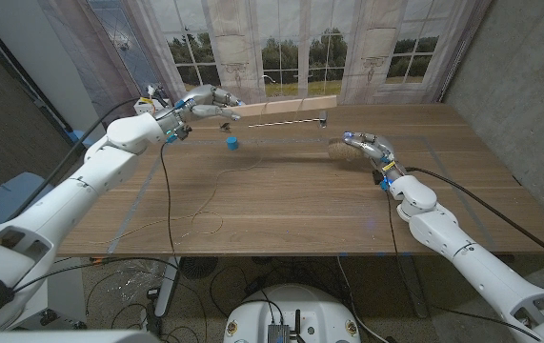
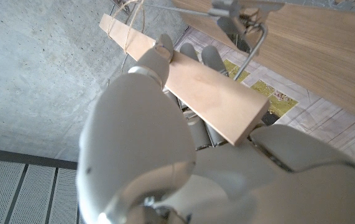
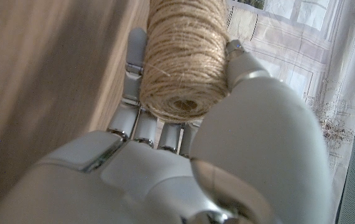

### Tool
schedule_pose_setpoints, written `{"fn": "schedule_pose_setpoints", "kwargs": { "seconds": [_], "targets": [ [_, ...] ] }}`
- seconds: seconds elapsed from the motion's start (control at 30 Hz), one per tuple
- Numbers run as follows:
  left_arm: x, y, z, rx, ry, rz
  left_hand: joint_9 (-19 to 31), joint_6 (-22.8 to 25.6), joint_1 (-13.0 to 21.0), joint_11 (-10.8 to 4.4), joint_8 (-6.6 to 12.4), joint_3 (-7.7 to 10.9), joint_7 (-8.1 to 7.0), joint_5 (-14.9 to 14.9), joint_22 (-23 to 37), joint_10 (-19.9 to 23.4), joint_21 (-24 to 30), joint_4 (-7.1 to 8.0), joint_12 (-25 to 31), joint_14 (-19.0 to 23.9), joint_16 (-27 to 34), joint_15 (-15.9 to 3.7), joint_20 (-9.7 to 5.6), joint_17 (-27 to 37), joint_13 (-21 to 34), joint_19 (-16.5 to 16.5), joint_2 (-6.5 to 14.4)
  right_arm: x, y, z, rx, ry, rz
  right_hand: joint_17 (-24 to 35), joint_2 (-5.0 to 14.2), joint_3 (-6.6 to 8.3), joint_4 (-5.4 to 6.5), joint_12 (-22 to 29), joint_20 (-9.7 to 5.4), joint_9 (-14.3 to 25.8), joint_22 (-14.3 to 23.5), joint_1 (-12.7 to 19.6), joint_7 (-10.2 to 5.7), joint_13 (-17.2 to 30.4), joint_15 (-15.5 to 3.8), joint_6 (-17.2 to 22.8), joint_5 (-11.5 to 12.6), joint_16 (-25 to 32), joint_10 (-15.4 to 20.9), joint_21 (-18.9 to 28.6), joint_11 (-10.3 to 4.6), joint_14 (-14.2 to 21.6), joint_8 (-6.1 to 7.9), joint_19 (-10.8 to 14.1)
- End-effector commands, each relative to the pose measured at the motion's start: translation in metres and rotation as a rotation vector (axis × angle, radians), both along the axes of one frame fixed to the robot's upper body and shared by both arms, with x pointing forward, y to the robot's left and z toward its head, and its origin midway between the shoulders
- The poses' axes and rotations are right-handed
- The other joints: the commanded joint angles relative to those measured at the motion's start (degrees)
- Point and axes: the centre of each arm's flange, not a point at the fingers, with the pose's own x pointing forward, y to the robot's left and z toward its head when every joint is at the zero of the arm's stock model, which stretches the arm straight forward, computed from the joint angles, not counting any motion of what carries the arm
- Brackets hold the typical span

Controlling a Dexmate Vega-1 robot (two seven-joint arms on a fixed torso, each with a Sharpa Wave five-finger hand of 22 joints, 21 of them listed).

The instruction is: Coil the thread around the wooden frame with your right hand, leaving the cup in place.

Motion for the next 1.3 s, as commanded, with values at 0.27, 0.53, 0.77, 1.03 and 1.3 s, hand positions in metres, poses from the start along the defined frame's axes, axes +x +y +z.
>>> {"fn": "schedule_pose_setpoints", "kwargs": {
  "seconds": [0.27,0.53,0.77,1.03,1.3],
  "targets": [
    [0.003,0.0,0.001,-0.122,-0.04,0.072,0.2,1.0,3.8,-0.11,0.28,2.91,0.68,0.4,0.1,0.5,0.5,2.21,-0.3,5.0,0.3,-7.41,-4.92,0.2,0.0,-0.5,4.2,-0.014,0.008,-0.022,-0.082,0.051,0.189,0.2,14.14,0.49,-0.09,0.0,-10.85,0.3,-0.2,15.0,0.04,0.4,-21.42,0.4,-0.1,0.2,0.3,0.5,0.31,14.8,-0.18,-4.5],
    [0.005,0.0,0.001,-0.135,-0.05,0.106,0.2,1.0,3.9,-0.02,0.23,2.97,0.64,0.4,0.1,0.4,0.7,2.18,-0.4,5.1,0.2,-7.4,-4.96,0.2,0.1,-0.6,4.2,-0.03,0.007,-0.027,-0.09,0.034,0.268,0.4,14.15,0.56,-0.08,-0.1,-10.86,0.4,-0.5,15.0,0.08,0.6,-21.41,0.3,-0.1,0.1,0.2,0.9,0.39,14.9,-0.28,-4.7],
    [0.007,-0.004,0.003,-0.134,-0.06,0.138,0.2,1.1,3.9,-0.1,0.25,3.01,0.54,0.4,0.1,0.6,0.8,2.17,-0.4,5.3,0.2,-7.45,-5.0,0.2,0.1,-0.7,4.2,-0.051,0.012,-0.016,-0.14,-0.038,0.375,0.5,14.13,0.61,-0.11,-0.2,-10.87,0.4,-0.7,15.1,0.12,0.7,-21.43,0.3,-0.1,0.0,0.1,1.3,0.3,14.8,-0.34,-4.9],
    [0.01,-0.006,0.001,-0.14,-0.046,0.166,0.2,1.0,3.9,0.02,0.17,3.04,0.63,0.4,0.1,0.4,0.9,2.18,-0.4,5.3,0.1,-7.35,-5.02,0.2,0.3,-0.8,4.2,-0.075,0.02,0.006,-0.173,-0.176,0.451,0.7,14.18,0.67,-0.07,-0.3,-10.88,0.4,-0.9,15.0,0.09,0.8,-21.4,0.2,-0.1,-0.1,0.0,1.7,0.12,14.8,-0.41,-5.1],
    [0.012,-0.007,-0.002,-0.118,-0.022,0.198,0.2,1.1,3.9,0.04,0.19,3.07,0.65,0.4,0.1,0.5,1.1,2.17,-0.5,5.3,0.1,-7.47,-5.08,0.2,0.2,-0.9,4.1,-0.092,0.029,0.03,-0.222,-0.295,0.509,0.8,14.2,0.73,-0.05,-0.3,-10.91,0.4,-1.1,15.0,-0.1,0.9,-21.4,0.2,-0.1,-0.2,0.1,2.1,0.11,14.9,-0.44,-5.3]
  ]
}}
